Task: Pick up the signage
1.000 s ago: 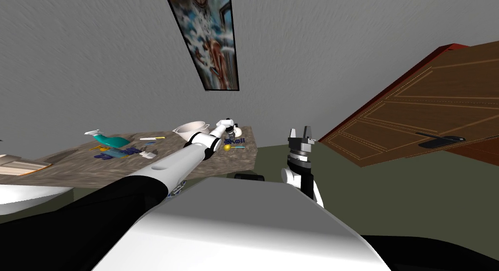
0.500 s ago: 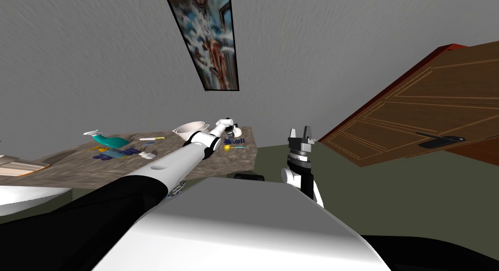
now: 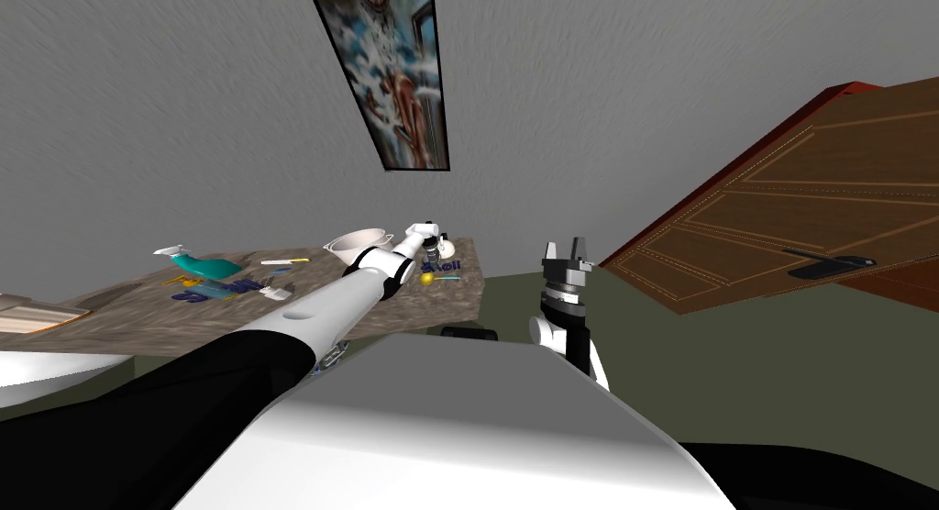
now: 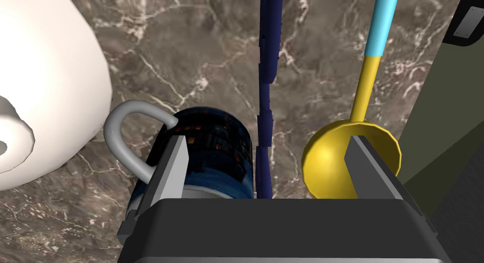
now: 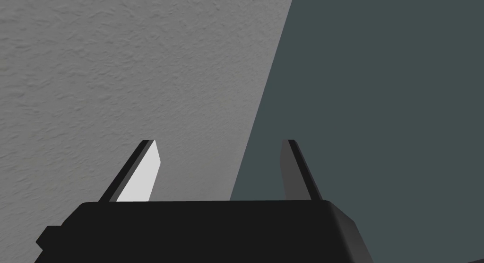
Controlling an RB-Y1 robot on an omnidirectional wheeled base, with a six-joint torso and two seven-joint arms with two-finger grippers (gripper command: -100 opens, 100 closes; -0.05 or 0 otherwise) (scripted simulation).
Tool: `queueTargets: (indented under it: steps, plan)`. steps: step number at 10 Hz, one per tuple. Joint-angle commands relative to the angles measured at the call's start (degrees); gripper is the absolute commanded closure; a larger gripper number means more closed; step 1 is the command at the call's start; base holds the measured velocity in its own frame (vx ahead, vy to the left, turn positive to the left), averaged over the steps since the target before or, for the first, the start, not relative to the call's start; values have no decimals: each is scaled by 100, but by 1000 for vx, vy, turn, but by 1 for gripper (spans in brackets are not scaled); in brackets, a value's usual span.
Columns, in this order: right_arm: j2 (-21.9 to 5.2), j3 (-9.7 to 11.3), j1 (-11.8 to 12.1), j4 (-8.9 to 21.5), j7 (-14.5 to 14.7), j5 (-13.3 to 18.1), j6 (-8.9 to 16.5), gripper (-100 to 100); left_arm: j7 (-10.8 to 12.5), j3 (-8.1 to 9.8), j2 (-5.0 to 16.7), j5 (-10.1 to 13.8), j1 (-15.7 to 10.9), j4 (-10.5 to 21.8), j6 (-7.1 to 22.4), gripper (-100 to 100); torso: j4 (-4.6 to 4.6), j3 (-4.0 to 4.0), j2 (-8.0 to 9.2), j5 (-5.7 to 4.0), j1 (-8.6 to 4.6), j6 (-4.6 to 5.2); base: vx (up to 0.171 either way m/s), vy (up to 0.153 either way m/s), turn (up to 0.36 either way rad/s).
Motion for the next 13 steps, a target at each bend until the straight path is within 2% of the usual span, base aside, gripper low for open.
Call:
queueTargets:
  steps: [1,2,3,4,5,9,10,11,12,13]
  plan:
    - [0,0,0,0,0,0,0,0,0,0,0,0,0,0,0,0,0,0,0,0,0,0,0,0,0]
    - [0,0,0,0,0,0,0,0,-26,12,-56,-51,129,53,-179,-100,0,0,1,0,0,0,12,-5,-18]
    - [0,0,0,0,0,0,0,0,-39,18,-84,-77,194,81,-269,-100,-1,-2,-3,0,-2,0,22,-12,-17]
    - [0,0,0,0,0,0,0,0,-18,15,-60,-57,159,14,-166,-100,-2,-4,-6,0,-4,0,10,-6,-1]
    - [0,0,0,0,0,0,0,0,-13,16,-63,-60,172,2,-174,100,-1,-2,-4,-1,-3,0,0,0,0]
    - [0,0,0,0,0,0,0,0,-9,17,-63,-58,170,6,-165,100,-5,-10,-15,4,6,4,0,0,0]
    - [0,0,0,0,0,0,0,0,-10,16,-63,-58,171,6,-164,0,-5,-11,-16,3,7,4,0,0,0]
    - [0,0,0,0,0,0,0,0,1,0,0,0,1,-2,1,100,-5,-11,-16,3,7,4,-13,9,18]
    - [0,0,0,0,0,0,0,0,20,4,-43,-30,127,-74,-69,100,0,-6,-12,2,8,3,-5,6,0]
    - [0,0,0,0,0,0,0,0,28,3,-39,-26,115,-89,-40,0,-4,-8,-12,4,8,2,0,0,0]
